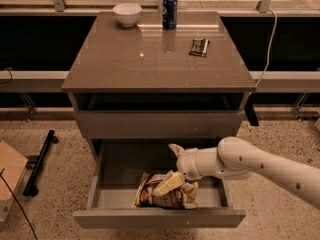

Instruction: Pick brown chip bag from middle drawer and place on counter

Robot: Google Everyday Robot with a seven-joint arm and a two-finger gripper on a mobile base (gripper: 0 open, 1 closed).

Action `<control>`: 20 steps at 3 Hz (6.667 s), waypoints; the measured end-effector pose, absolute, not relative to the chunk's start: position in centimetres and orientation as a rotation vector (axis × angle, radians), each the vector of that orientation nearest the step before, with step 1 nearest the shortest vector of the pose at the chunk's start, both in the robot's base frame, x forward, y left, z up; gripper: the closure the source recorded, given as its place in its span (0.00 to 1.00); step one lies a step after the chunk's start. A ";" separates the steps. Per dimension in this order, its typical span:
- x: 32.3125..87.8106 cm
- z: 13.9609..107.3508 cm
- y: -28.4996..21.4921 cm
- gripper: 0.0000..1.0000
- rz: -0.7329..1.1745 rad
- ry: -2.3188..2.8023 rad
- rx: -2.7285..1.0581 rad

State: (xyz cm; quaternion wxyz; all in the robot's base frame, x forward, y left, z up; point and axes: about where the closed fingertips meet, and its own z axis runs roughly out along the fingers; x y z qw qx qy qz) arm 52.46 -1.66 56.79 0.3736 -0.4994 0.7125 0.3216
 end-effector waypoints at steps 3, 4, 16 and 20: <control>51.8 50.3 -7.9 0.00 0.719 2.084 -1.189; 52.1 48.8 -8.8 0.00 0.706 2.136 -1.152; 49.2 88.6 2.5 1.00 0.706 1.263 -1.645; 61.7 97.5 1.1 1.00 0.499 1.227 -1.384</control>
Offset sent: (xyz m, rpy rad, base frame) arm -0.0105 -0.0742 -0.0739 -0.1616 0.1452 -0.1704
